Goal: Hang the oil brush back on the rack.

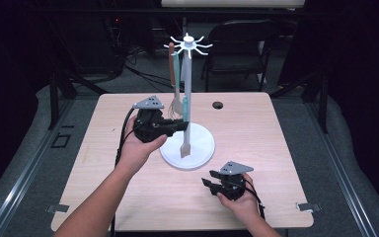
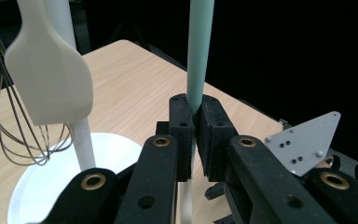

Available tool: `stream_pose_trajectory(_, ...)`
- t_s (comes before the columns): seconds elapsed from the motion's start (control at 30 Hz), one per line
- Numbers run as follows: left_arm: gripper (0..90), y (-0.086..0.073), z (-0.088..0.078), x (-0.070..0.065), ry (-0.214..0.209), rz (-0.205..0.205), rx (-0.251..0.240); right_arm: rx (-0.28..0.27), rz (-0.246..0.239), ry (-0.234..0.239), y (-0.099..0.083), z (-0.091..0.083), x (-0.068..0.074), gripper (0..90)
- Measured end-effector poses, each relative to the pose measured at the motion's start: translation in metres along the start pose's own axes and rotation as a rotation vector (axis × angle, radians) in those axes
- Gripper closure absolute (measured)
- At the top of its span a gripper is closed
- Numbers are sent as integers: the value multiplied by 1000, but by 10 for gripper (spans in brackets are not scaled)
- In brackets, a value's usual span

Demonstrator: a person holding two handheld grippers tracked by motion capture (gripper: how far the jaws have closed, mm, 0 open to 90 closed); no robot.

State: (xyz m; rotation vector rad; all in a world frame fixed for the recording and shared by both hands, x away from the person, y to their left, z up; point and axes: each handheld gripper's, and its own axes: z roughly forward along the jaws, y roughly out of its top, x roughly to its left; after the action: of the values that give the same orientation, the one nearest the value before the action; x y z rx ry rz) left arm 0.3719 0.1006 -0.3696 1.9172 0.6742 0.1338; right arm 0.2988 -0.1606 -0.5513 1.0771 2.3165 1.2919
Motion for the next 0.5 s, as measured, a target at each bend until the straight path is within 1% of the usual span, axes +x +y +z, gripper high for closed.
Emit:
stream_pose_trajectory(0.17, 849, 11, -4, 1, -2, 9, 2, 1, 4, -2, -1, 0, -1, 557)
stream_pose_trajectory(0.3, 849, 21, -7, 1, -3, 15, -7, -2, 9, -1, -1, 1, -1, 557)
stream_pose_trajectory(0.5, 849, 42, -12, -2, -12, 36, -16, 0, 14, -6, -3, 2, -3, 556)
